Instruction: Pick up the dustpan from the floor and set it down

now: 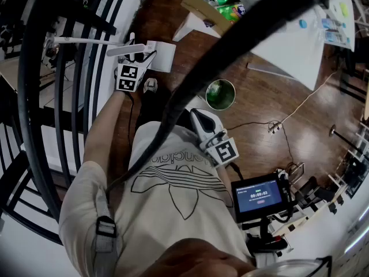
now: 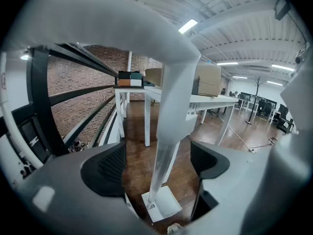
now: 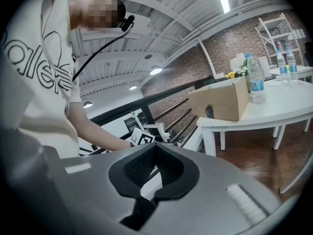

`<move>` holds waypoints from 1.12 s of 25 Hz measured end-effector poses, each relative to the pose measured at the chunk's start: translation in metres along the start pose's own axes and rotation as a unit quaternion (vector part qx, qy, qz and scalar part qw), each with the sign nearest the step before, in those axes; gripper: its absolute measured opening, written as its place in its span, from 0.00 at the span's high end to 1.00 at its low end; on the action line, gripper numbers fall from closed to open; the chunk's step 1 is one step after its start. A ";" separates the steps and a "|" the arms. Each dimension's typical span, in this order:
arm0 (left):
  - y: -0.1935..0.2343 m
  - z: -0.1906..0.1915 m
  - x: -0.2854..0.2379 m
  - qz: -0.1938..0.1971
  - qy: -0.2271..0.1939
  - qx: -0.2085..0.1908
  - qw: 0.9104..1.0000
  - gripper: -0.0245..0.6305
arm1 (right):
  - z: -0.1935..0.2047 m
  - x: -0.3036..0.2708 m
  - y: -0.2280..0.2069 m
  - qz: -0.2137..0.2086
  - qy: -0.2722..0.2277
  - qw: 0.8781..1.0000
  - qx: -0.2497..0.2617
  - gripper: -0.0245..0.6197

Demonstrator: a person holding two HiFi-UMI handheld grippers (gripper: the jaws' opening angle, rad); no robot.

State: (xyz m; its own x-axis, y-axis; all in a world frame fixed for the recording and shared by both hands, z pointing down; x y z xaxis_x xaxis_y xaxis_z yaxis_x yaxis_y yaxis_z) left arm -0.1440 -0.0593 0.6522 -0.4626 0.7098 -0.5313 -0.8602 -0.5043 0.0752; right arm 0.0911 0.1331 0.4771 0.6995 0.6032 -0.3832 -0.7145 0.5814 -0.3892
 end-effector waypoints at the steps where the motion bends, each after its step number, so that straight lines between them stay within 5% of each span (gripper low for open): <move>1: 0.002 0.001 -0.004 -0.001 -0.001 -0.005 1.000 0.30 | 0.001 -0.002 -0.002 0.002 0.001 1.000 -0.001 0.96; 6: 0.010 0.005 -0.021 -0.007 0.002 -0.015 1.000 0.29 | 0.005 -0.005 -0.008 0.012 0.002 1.000 -0.008 0.96; 8: 0.010 0.007 -0.027 -0.006 0.026 -0.023 0.999 0.85 | 0.007 -0.003 -0.009 0.021 0.000 1.000 -0.009 0.96; 14: 0.007 -0.007 -0.027 0.000 0.067 -0.001 0.998 0.86 | 0.007 -0.001 -0.014 0.030 -0.014 0.999 -0.012 0.96; 20: -0.005 -0.066 0.030 -0.017 0.035 0.023 0.999 0.86 | -0.011 -0.005 -0.022 0.014 -0.054 0.998 0.004 0.96; 28: -0.034 -0.142 0.111 -0.030 -0.014 -0.005 0.999 0.86 | -0.052 -0.009 -0.048 -0.017 -0.138 0.990 0.009 0.96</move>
State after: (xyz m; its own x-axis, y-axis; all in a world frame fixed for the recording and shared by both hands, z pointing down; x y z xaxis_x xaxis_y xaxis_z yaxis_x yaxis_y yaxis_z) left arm -0.1358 -0.0329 0.4710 -0.4160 0.7518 -0.5116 -0.8845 -0.4652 0.0354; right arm 0.1202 0.0713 0.4552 0.6950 0.7078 -0.1266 -0.6928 0.6121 -0.3814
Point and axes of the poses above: the fingertips, and each gripper's own axes: x backward along the fingers, y to its left, z out of its underside, the point moved 6 cm from there along x, backward along the fingers, and after that the axes turned 1 degree about -x, right-handed, at the moved point
